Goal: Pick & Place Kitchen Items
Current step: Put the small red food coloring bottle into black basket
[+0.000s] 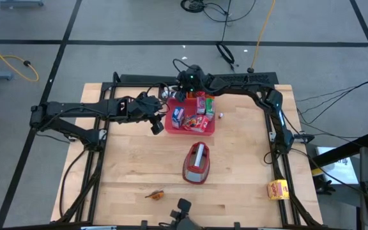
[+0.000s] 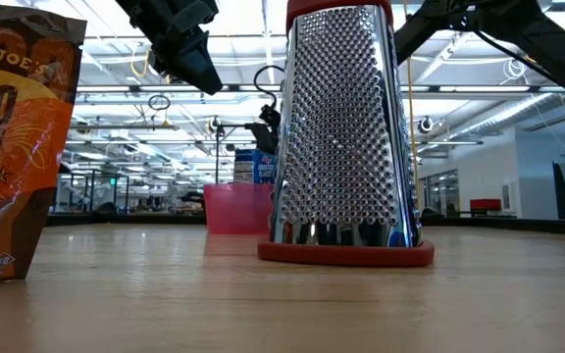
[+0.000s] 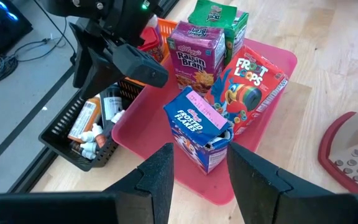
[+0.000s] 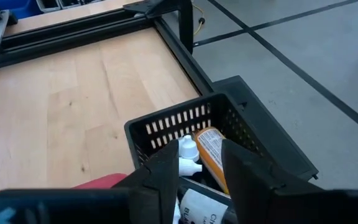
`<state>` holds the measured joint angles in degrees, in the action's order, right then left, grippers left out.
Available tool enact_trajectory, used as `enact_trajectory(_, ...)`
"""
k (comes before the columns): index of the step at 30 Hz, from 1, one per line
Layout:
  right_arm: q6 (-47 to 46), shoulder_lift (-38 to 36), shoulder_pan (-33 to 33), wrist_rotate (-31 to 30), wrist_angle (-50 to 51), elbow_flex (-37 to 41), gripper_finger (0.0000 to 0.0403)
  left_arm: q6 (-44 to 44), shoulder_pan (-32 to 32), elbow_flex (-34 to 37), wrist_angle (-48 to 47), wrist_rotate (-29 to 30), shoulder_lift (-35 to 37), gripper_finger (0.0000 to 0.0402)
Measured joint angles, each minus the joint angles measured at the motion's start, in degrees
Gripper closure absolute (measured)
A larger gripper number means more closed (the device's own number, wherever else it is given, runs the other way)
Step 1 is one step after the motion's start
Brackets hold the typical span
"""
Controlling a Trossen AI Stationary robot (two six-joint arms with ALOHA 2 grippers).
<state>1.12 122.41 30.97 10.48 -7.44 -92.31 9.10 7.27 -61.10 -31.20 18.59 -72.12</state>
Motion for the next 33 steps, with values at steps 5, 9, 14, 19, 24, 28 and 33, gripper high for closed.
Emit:
enact_trajectory(5, 0.3, -0.8, -1.4, 0.1, 0.7, 0.1, 0.0289, 0.0, 0.0, 0.0, 0.0, 0.0, 0.0, 0.0252)
enact_trajectory(9, 1.3, -3.7, -3.1, 0.1, 3.1, 0.1, 0.0289, 0.4, 0.0, 0.0, -0.2, 0.0, 0.0, 0.0252)
enact_trajectory(14, 2.9, -8.3, -5.9, 0.1, 11.7, 0.1, 0.0289, 0.5, 0.0, 0.0, -0.3, 0.0, 0.0, 0.0252)
enact_trajectory(19, 4.9, -13.9, -9.2, 0.1, 21.7, 1.3, 0.0289, 0.5, 0.0, 0.0, -0.3, 0.0, 0.0, 0.0252)
enact_trajectory(24, 4.0, -22.8, -12.5, 0.1, 22.3, 10.4, 0.0289, 0.5, 0.0, 0.0, -0.3, 0.0, 0.0, 0.0252)
enact_trajectory(28, 1.5, -31.9, -14.7, -2.8, 20.3, 20.9, 0.0289, 0.4, 0.0, 0.0, -0.3, -0.1, 0.0, 0.0252)
enact_trajectory(33, -1.7, -44.3, -16.5, -8.3, 14.1, 35.2, 0.0289, 0.4, 0.0, 0.0, -0.3, -0.1, 0.0, 0.0252)
